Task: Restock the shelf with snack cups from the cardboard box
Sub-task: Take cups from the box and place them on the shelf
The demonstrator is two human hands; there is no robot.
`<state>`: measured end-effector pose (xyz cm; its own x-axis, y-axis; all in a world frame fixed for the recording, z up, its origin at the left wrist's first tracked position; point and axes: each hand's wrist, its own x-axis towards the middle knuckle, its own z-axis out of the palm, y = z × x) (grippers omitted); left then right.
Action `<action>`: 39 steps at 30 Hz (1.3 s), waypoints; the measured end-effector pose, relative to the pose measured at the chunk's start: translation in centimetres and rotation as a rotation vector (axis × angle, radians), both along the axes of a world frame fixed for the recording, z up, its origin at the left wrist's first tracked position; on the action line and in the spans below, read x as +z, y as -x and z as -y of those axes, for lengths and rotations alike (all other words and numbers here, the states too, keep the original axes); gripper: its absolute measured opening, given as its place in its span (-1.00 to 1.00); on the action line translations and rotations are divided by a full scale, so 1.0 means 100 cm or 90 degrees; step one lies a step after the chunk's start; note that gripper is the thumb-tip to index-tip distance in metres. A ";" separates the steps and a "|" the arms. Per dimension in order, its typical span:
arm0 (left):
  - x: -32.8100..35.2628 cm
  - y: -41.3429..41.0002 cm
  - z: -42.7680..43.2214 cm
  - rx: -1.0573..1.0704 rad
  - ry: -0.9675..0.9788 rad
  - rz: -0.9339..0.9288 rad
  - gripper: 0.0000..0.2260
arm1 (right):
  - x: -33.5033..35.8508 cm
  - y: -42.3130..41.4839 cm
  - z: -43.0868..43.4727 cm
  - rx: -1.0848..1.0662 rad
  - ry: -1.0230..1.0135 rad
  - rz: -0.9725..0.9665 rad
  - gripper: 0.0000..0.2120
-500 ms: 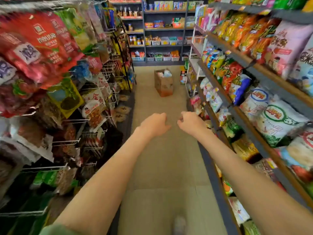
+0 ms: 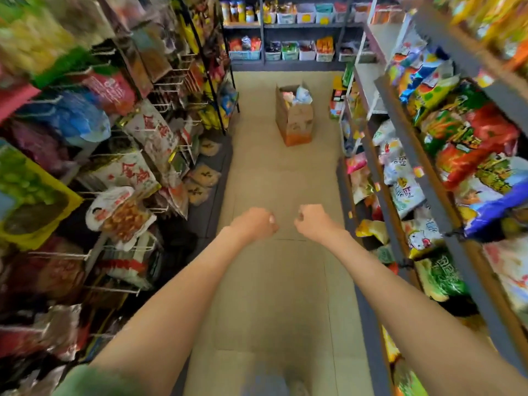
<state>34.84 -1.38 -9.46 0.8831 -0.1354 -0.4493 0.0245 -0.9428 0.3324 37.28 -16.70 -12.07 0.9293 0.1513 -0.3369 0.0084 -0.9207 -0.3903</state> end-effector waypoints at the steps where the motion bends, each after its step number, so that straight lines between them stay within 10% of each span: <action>1: -0.002 -0.023 -0.005 0.012 0.003 -0.001 -0.74 | -0.003 -0.027 -0.004 0.009 0.006 -0.011 -0.77; 39: -0.042 -1.111 -0.092 -0.078 -0.052 0.034 -0.72 | -0.064 -1.105 -0.100 -0.103 0.015 -0.038 -0.75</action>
<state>145.95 7.86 -13.66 0.8852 -0.2089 -0.4157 -0.1081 -0.9614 0.2530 147.81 -6.66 -18.49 0.9193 -0.0075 -0.3936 -0.1633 -0.9171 -0.3638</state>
